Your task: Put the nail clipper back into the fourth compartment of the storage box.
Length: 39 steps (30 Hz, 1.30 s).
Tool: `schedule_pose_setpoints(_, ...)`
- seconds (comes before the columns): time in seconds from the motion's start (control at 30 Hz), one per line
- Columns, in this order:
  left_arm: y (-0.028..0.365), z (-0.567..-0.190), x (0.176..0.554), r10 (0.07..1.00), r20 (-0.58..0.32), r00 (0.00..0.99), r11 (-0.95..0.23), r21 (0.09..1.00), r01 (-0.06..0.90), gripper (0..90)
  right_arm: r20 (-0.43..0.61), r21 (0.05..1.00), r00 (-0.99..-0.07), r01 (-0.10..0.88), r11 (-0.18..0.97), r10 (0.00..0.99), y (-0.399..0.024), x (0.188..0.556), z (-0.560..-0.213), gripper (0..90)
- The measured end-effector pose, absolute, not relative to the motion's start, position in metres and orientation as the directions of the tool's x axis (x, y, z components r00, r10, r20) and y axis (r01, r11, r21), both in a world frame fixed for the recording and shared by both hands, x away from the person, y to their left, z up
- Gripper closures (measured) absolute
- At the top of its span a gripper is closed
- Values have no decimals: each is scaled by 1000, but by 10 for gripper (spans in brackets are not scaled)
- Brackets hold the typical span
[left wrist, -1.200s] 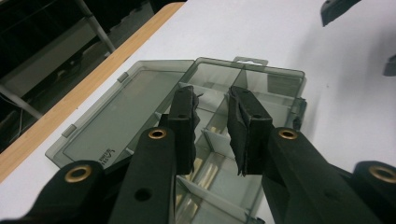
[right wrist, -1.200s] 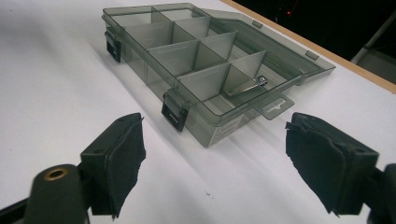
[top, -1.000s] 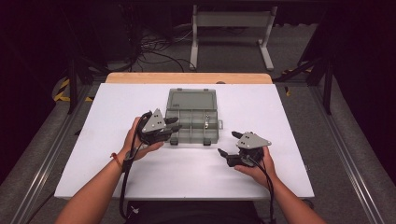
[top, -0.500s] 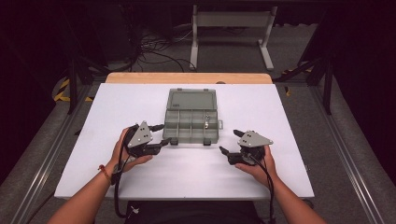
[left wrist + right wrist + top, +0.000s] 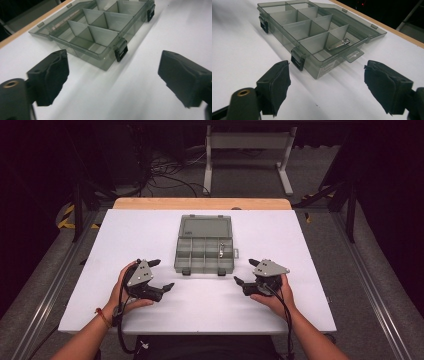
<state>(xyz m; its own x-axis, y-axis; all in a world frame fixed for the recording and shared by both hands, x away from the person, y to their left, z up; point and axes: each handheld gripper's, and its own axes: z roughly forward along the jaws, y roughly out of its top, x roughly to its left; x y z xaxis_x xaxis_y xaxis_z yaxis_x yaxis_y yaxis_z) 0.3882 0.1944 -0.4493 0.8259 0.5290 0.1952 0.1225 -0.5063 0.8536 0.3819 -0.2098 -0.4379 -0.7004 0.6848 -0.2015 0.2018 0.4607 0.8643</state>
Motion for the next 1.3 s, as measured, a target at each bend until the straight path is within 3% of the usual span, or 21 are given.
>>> schedule_pose_setpoints(0.2, 202, -456, 390, 526, 173, 833, -502, 853, 140, 48, -206, 860, -697, 206, 467, 686, -210, 384, -438, 235)
schedule_pose_setpoints(0.3, 205, -455, 390, 540, 180, 822, -493, 859, 136, 106, -208, 856, -696, 211, 472, 687, -211, 386, -438, 290)
schedule_pose_setpoints(0.37, 204, -454, 390, 546, 224, 807, -540, 831, 134, 239, -203, 857, -695, 214, 469, 689, -212, 388, -437, 377)
schedule_pose_setpoints(0.63, 210, -455, 397, 539, 178, 824, -533, 829, 170, 739, -179, 844, -719, 239, 480, 672, -211, 394, -438, 809)
schedule_pose_setpoints(0.73, 211, -457, 401, 536, 154, 830, -535, 823, 193, 881, -181, 834, -726, 245, 495, 664, -210, 395, -439, 900)
schedule_pose_setpoints(0.97, 209, -456, 410, 559, 149, 816, -537, 814, 219, 900, -183, 830, -729, 245, 501, 660, -210, 400, -435, 900)
schedule_pose_setpoints(1.3, 199, -438, 453, 590, 159, 792, -542, 805, 243, 900, -183, 806, -737, 267, 528, 651, -208, 427, -420, 900)
